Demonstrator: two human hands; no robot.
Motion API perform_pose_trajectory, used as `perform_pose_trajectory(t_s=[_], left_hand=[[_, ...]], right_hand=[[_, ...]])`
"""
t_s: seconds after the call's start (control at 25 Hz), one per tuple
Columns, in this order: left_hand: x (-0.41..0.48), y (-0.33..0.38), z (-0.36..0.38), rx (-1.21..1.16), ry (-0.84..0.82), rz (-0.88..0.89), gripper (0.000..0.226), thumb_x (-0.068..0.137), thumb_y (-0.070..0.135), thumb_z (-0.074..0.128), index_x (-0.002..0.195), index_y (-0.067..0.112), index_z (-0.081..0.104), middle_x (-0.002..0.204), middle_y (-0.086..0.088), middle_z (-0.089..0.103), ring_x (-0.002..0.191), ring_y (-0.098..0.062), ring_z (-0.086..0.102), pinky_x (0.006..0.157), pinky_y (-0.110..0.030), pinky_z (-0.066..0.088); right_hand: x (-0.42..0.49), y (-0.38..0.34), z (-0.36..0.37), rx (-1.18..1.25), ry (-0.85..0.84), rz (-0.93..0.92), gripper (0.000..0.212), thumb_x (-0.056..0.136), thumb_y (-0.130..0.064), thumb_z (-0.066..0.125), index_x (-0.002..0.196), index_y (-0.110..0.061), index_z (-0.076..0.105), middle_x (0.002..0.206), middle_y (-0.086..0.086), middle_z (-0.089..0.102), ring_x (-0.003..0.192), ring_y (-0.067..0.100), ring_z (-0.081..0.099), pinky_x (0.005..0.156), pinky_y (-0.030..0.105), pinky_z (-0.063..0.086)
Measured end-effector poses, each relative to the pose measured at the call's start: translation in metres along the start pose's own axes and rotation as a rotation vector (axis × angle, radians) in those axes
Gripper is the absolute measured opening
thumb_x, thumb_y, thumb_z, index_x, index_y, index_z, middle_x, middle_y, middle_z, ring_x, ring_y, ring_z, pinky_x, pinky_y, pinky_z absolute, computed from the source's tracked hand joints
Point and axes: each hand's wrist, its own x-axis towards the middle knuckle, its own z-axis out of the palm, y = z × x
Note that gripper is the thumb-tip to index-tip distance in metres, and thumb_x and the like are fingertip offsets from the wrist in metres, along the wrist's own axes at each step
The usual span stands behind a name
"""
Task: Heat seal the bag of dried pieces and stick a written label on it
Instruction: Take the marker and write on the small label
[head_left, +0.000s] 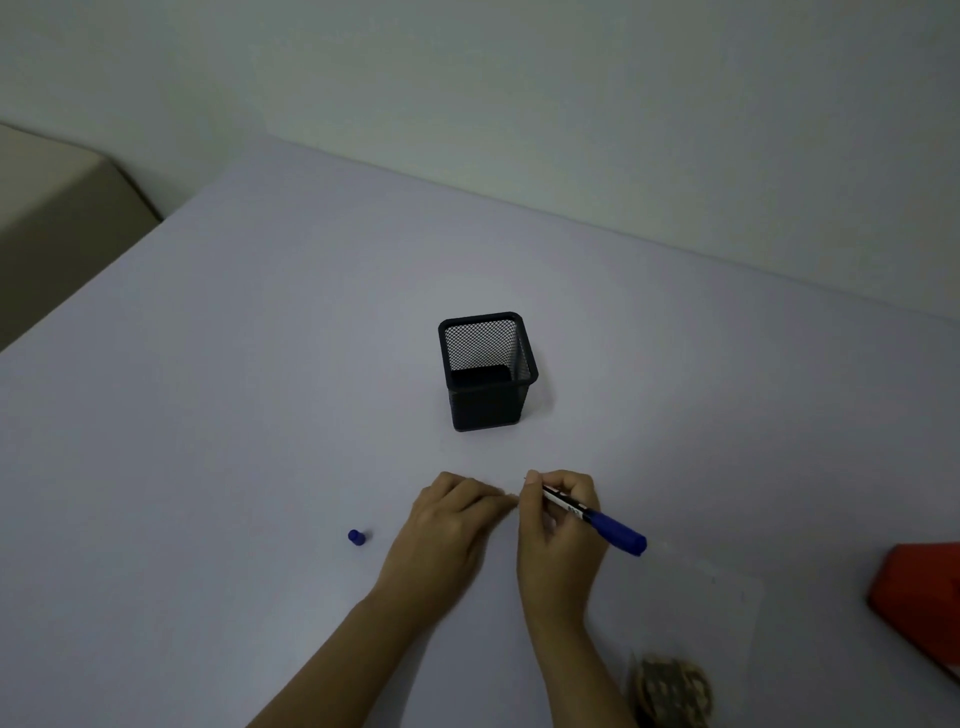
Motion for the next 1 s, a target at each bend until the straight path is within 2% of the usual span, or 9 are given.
perform_pose_trajectory(t_s=[0.16, 0.24, 0.32, 0.44, 0.52, 0.6, 0.76, 0.88, 1.0], left_hand=[[0.003, 0.005, -0.001, -0.216, 0.093, -0.194, 0.016, 0.091, 0.021, 0.049, 0.107, 0.02, 0.054, 0.098, 0.007, 0.061, 0.09, -0.006, 0.054, 0.08, -0.025, 0.051], [0.002, 0.007, -0.003, -0.299, 0.101, -0.27, 0.017, 0.091, 0.017, 0.054, 0.108, 0.017, 0.053, 0.106, 0.014, 0.051, 0.095, -0.003, 0.053, 0.087, -0.014, 0.045], [0.002, 0.006, -0.005, -0.313, 0.089, -0.279, 0.018, 0.09, 0.017, 0.055, 0.108, 0.02, 0.053, 0.113, 0.017, 0.046, 0.097, 0.001, 0.051, 0.085, -0.003, 0.037], [0.004, 0.007, -0.006, -0.366, 0.092, -0.304, 0.036, 0.089, 0.02, 0.057, 0.112, 0.037, 0.036, 0.106, 0.019, 0.053, 0.093, 0.007, 0.052, 0.082, 0.001, 0.035], [0.003, 0.007, -0.007, -0.395, 0.092, -0.316, 0.043, 0.088, 0.02, 0.059, 0.115, 0.038, 0.03, 0.1, 0.024, 0.051, 0.094, 0.01, 0.051, 0.082, 0.002, 0.036], [0.001, 0.007, -0.008, -0.398, 0.096, -0.314, 0.041, 0.087, 0.019, 0.06, 0.116, 0.034, 0.035, 0.1, 0.023, 0.047, 0.094, 0.01, 0.05, 0.081, 0.002, 0.036], [0.003, 0.001, -0.006, -0.283, 0.122, -0.259, 0.025, 0.085, 0.017, 0.063, 0.11, 0.012, 0.061, 0.105, 0.009, 0.047, 0.088, 0.007, 0.047, 0.081, 0.003, 0.034], [0.004, -0.003, -0.004, -0.232, 0.117, -0.253, 0.019, 0.083, 0.019, 0.066, 0.099, 0.009, 0.069, 0.096, -0.001, 0.058, 0.083, -0.002, 0.05, 0.074, -0.002, 0.038], [0.003, -0.002, -0.004, -0.195, 0.137, -0.216, 0.022, 0.086, 0.027, 0.062, 0.095, 0.01, 0.072, 0.09, -0.003, 0.061, 0.08, -0.007, 0.055, 0.073, -0.007, 0.041]], right_hand=[[-0.009, -0.002, 0.003, -0.035, -0.012, 0.017, 0.031, 0.082, -0.008, 0.063, 0.076, -0.034, 0.047, 0.067, -0.003, 0.06, 0.069, 0.011, 0.061, 0.054, 0.011, 0.049], [-0.012, 0.0, 0.003, -0.044, -0.068, 0.015, 0.036, 0.081, -0.004, 0.064, 0.075, -0.034, 0.047, 0.066, -0.004, 0.059, 0.069, 0.011, 0.061, 0.054, 0.011, 0.05], [-0.013, 0.0, 0.004, -0.045, -0.135, 0.014, 0.038, 0.08, -0.001, 0.065, 0.074, -0.034, 0.047, 0.064, -0.005, 0.058, 0.069, 0.012, 0.06, 0.053, 0.011, 0.05], [-0.012, -0.002, 0.003, -0.064, -0.18, 0.003, 0.039, 0.079, 0.0, 0.065, 0.073, -0.034, 0.046, 0.063, -0.006, 0.057, 0.07, 0.013, 0.06, 0.052, 0.01, 0.048], [-0.013, -0.002, 0.003, -0.082, -0.202, -0.001, 0.039, 0.079, -0.001, 0.065, 0.073, -0.034, 0.046, 0.064, -0.006, 0.057, 0.071, 0.013, 0.06, 0.052, 0.011, 0.048], [-0.014, -0.002, 0.003, -0.084, -0.221, 0.002, 0.039, 0.08, -0.001, 0.064, 0.072, -0.034, 0.046, 0.064, -0.005, 0.057, 0.07, 0.015, 0.06, 0.052, 0.012, 0.049], [-0.015, -0.002, 0.003, -0.086, -0.239, -0.004, 0.039, 0.08, 0.0, 0.064, 0.072, -0.034, 0.047, 0.064, -0.003, 0.057, 0.067, 0.017, 0.058, 0.052, 0.016, 0.049], [-0.015, -0.003, 0.003, -0.081, -0.264, 0.01, 0.038, 0.08, 0.0, 0.063, 0.072, -0.033, 0.047, 0.065, -0.002, 0.057, 0.068, 0.018, 0.057, 0.053, 0.019, 0.049], [-0.015, -0.003, 0.003, -0.072, -0.26, 0.012, 0.037, 0.082, -0.001, 0.062, 0.072, -0.033, 0.047, 0.066, -0.002, 0.057, 0.069, 0.017, 0.057, 0.054, 0.016, 0.049]])
